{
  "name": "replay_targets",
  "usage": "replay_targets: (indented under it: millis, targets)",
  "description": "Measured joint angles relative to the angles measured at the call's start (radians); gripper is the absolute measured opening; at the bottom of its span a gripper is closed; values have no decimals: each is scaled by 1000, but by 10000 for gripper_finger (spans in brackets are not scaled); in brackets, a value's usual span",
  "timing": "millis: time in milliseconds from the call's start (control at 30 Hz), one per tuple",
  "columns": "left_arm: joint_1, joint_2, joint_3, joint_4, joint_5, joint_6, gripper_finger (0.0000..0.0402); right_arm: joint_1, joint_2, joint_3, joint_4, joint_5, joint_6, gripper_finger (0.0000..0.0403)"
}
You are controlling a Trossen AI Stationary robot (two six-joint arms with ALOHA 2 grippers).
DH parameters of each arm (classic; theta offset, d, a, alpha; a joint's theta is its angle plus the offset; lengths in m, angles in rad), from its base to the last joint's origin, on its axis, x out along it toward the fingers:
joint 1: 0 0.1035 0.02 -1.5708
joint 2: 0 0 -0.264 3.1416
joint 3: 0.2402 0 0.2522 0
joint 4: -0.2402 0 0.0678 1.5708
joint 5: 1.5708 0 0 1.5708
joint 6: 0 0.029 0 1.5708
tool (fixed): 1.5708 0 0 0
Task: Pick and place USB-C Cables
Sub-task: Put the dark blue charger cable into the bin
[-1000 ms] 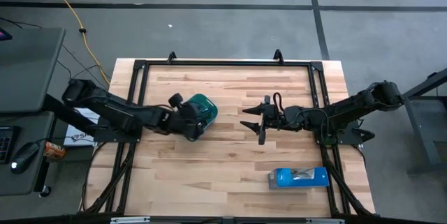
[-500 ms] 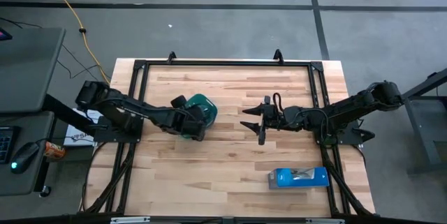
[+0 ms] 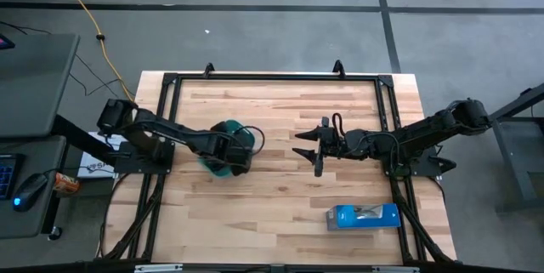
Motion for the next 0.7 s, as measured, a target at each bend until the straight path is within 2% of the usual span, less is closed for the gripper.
replay_targets:
  millis: [233,500,700]
  targets:
    - [26,94,0,-1,88,66,0,0,0,0,-1,0,0,216]
    - [68,128,0,0,121,71,1,0,0,0,-1,0,-1,216]
    - [68,128,0,0,104,71,4,0,0,0,-5,0,-1,216]
